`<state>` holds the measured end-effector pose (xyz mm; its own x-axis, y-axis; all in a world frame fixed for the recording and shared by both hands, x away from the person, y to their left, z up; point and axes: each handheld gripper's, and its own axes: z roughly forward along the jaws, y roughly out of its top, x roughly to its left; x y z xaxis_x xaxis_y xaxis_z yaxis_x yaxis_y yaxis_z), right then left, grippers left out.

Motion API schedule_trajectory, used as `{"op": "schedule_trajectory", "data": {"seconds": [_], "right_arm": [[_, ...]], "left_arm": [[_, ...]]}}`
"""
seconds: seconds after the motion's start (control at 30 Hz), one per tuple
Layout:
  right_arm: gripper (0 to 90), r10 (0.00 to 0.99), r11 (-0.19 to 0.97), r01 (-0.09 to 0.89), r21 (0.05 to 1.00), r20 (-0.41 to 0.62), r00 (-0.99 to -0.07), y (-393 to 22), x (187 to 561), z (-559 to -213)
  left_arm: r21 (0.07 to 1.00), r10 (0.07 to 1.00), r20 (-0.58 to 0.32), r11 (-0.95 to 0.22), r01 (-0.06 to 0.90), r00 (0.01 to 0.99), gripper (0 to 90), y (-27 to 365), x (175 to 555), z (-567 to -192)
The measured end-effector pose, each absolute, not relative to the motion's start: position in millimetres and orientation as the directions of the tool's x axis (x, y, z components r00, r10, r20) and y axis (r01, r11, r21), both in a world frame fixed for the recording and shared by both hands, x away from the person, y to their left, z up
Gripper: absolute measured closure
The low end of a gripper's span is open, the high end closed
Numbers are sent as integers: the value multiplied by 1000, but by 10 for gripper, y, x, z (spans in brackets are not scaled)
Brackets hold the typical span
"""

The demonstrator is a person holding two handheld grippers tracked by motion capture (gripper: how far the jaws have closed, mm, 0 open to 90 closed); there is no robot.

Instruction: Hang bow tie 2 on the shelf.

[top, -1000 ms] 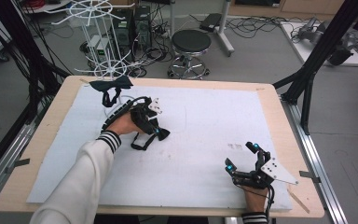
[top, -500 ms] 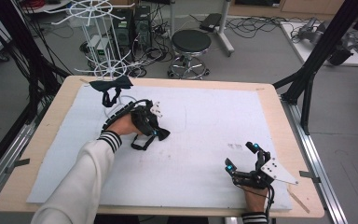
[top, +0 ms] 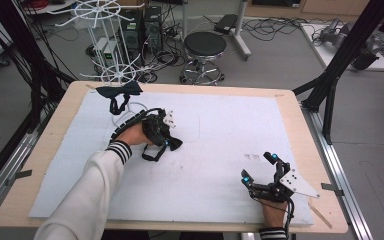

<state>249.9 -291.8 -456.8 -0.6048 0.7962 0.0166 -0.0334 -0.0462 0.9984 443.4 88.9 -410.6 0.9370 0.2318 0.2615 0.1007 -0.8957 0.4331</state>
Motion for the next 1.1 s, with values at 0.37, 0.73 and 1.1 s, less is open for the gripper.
{"op": "schedule_trajectory", "data": {"seconds": [0.37, 0.73, 1.1], "right_arm": [[9, 797, -50, -32, 998, 21, -604, -2917, 2498, -4568], [9, 796, -47, -33, 998, 18, -605, -2918, 2499, -4568], [9, 794, -52, -24, 998, 27, -607, -2920, 2495, -4568]], "left_arm": [[429, 230, 248, -897, 106, 941, 550, 871, 4431, -4117], [439, 239, 242, -891, 114, 940, 556, 855, 4436, -4124], [424, 265, 209, -892, 157, 941, 590, 796, 4484, -4107]]}}
